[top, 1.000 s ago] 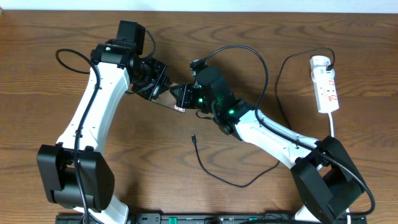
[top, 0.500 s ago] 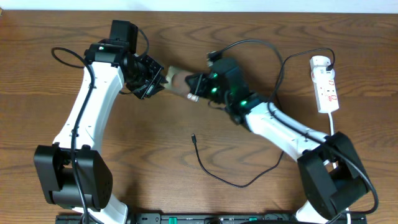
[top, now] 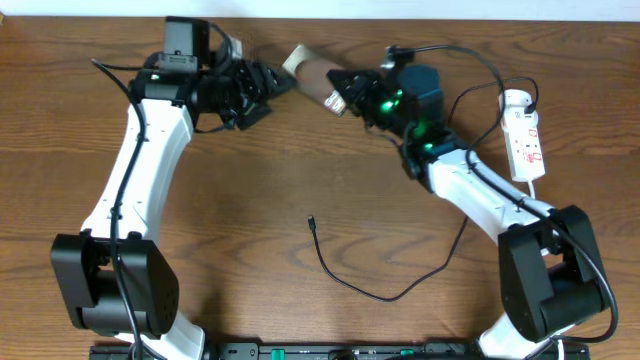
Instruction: Plug charger to phone and switch on socket
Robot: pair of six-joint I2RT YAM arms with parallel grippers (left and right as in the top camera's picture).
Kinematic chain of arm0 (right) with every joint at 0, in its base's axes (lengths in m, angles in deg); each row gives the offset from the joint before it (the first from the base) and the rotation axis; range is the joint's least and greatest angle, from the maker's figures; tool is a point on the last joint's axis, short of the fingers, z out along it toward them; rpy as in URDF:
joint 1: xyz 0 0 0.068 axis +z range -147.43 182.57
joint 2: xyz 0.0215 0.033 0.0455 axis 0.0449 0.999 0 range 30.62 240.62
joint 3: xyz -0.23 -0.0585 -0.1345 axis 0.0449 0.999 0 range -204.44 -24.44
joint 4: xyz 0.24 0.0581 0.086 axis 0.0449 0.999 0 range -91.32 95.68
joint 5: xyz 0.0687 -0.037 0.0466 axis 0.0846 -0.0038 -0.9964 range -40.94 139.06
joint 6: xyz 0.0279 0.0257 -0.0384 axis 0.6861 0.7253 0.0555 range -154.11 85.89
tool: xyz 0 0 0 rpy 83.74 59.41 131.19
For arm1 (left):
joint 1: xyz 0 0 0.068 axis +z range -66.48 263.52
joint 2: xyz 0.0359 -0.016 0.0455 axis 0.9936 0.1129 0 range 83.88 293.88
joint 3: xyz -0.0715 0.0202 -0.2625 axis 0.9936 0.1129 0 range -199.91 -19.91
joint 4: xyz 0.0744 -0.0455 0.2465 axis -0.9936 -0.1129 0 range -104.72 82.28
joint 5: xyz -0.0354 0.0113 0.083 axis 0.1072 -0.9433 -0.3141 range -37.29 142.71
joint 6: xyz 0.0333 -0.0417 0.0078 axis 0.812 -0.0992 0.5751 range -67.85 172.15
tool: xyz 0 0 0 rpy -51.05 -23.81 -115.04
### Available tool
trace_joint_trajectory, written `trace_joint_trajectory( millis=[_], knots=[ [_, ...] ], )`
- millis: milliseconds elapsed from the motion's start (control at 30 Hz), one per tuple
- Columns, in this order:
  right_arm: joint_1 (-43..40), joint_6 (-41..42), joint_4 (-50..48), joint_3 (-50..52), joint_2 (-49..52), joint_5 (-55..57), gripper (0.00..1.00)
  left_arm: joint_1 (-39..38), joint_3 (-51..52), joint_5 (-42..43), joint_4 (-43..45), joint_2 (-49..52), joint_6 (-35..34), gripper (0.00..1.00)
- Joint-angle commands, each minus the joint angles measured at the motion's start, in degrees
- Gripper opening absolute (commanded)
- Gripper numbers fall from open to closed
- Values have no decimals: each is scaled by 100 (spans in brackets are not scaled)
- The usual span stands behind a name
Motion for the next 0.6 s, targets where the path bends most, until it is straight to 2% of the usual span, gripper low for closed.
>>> trace_joint_trajectory(
  millis=[0, 167, 300, 567],
  knots=[
    [-221, 953, -457, -96, -33, -249, 1, 232, 4, 564, 393, -116, -376, 64],
    [-243, 1759, -975, -96, -33, -256, 1, 315, 4, 839, 1261, -116, -1073, 64],
    [-236, 2234, -1005, -96, -33, -295, 1, 313, 4, 837, 1928, -114, -1565, 64],
    [-238, 2675, -1580, -96, -33, -527, 1, 280, 118, 837, 2122, -114, -1641, 63]
  ],
)
